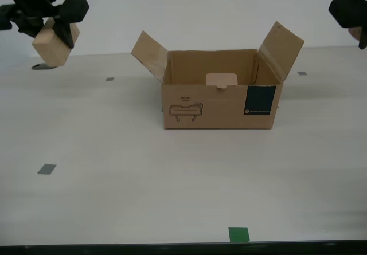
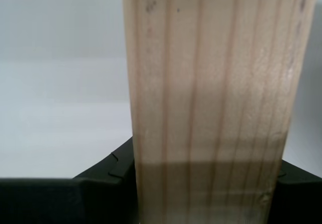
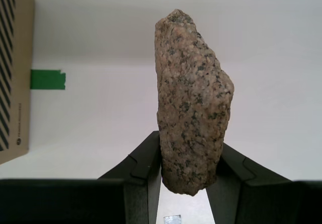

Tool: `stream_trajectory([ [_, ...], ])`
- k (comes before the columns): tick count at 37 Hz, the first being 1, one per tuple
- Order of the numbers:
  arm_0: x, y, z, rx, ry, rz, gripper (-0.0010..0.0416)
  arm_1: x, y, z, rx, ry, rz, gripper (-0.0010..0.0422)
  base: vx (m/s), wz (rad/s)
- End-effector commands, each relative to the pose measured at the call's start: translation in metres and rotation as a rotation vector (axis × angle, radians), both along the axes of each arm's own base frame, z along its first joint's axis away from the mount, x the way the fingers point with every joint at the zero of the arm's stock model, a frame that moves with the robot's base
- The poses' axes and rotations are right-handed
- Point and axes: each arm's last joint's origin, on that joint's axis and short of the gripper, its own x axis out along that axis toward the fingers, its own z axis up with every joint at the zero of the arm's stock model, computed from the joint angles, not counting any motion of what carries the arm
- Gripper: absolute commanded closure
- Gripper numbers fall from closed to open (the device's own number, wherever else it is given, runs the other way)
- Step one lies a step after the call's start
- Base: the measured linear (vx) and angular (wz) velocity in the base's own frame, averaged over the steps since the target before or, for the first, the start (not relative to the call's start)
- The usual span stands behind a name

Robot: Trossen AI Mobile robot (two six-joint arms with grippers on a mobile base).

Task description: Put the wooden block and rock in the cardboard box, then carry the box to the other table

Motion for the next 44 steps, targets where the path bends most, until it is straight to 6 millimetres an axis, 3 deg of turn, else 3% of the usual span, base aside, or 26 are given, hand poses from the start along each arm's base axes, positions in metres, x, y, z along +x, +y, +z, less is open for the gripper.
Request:
stream_trajectory([
  [1,-0.008,0.001,0.015,-0.005,-0.059,0.001,0.0407,-0.007,-0.002,0.018,-0.020,-0.050,-0.017,0.0413,0.000,0.000],
  [8,-0.022,0.005,0.036,0.006,-0.154,0.020,0.0407,-0.021,-0.013,0.046,-0.122,-0.133,-0.090,0.0413,0.000,0.000],
  [18,-0.033,0.016,0.050,0.084,-0.214,0.101,0.0407,-0.034,-0.039,0.071,-0.139,-0.199,-0.172,0.0413,0.000,0.000],
  [32,-0.045,0.033,0.065,0.199,-0.270,0.225,0.0407,-0.040,-0.099,0.115,-0.238,-0.354,-0.395,0.0412,0.000,0.000],
  [44,-0.052,0.037,0.104,0.321,-0.402,0.322,0.0406,-0.051,-0.144,0.132,-0.318,-0.517,-0.634,0.0412,0.000,0.000],
])
